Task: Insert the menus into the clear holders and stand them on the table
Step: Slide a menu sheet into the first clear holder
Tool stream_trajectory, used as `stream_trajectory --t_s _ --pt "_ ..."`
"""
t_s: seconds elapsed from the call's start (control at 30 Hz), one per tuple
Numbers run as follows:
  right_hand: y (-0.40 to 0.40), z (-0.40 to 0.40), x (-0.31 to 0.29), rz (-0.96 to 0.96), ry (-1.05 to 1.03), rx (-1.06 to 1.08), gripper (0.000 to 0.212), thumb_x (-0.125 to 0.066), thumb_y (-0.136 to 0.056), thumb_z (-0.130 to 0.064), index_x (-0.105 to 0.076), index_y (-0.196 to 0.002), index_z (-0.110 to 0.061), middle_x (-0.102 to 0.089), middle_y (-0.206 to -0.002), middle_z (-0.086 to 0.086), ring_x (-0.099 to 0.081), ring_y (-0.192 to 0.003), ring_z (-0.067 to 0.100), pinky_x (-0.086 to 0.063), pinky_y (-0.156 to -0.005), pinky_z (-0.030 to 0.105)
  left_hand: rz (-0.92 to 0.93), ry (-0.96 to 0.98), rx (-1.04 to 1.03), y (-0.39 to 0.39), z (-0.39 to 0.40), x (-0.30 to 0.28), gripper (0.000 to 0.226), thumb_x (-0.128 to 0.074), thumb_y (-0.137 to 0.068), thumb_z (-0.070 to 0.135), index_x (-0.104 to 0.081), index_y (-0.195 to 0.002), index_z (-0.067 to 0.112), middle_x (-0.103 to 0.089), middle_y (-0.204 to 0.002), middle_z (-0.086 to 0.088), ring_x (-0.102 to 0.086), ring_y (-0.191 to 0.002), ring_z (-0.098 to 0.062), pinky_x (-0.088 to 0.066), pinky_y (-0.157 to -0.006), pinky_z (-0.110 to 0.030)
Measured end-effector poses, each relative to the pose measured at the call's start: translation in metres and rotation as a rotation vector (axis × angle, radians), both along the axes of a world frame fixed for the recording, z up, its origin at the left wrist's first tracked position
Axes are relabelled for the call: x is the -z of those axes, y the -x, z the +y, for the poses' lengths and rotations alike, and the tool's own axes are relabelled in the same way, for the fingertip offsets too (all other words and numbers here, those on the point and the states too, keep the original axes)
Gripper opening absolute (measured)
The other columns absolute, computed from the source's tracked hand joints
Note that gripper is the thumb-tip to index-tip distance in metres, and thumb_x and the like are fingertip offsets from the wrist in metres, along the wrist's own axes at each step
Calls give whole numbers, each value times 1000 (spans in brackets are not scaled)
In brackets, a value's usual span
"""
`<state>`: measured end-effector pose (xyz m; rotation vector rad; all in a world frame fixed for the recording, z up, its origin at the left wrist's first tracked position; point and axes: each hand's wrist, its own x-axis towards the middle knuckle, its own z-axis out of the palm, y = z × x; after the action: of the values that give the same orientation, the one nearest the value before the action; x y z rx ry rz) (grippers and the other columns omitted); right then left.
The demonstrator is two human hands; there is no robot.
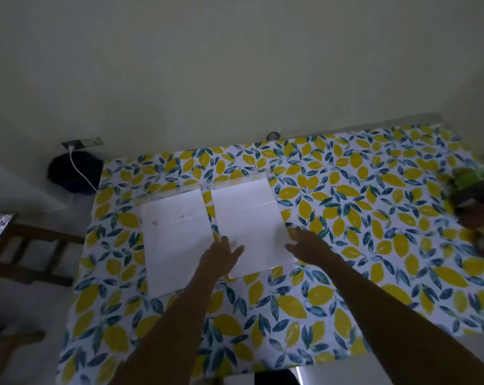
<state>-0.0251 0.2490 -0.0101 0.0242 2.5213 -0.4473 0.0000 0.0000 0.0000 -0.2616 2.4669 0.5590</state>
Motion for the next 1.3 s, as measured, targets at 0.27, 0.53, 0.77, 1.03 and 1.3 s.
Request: stream_trajectory --t_s 0.27,0.53,0.77,1.03,1.3 --pt "-15 -5 31 104 84 175 53 -57 -90 -32 -47 -136 -6 -58 -127 17 -54 -119 36 -46 -94 41 126 -54 -336 -19 28 8 58 -52 -95 47 -42 -138 10 -50 -127 -21 -57 -115 -39 -45 -97 -43" --pt "-39 8 14 117 181 328 30 -52 -90 -23 -60 -113 -6 -65 -108 16 -61 -107 37 -46 -84 38 214 -105 -407 -40 19 4 26 -41 -102 20 -51 -120 6 -64 -110 -19 -63 -99 -40 -48 -78 -40" --pt "-116 36 -30 233 466 350 25 -50 -94 -12 -73 -102 -9 -73 -95 15 -68 -85 32 -56 -76 52 449 -211 -259 -99 -9 -3 30 -41 -83 29 -68 -82 16 -73 -82 -12 -68 -76 -31 -56 -73 -38" --pt "-183 58 -94 174 749 425 38 -61 -90 2 -69 -122 -17 -73 -104 5 -69 -97 19 -57 -77 32 575 -394 -245 -154 -14 -42 22 -75 -84 10 -77 -105 8 -75 -95 -2 -65 -81 -7 -42 -66 4" --pt "-120 55 -120 436 629 249 24 -56 -96 -40 -65 -113 -26 -66 -107 -11 -63 -98 0 -50 -82 23 795 -402 -212 -95 -13 -83 11 -74 -86 21 -77 -96 19 -69 -89 5 -63 -78 9 -44 -72 -4"
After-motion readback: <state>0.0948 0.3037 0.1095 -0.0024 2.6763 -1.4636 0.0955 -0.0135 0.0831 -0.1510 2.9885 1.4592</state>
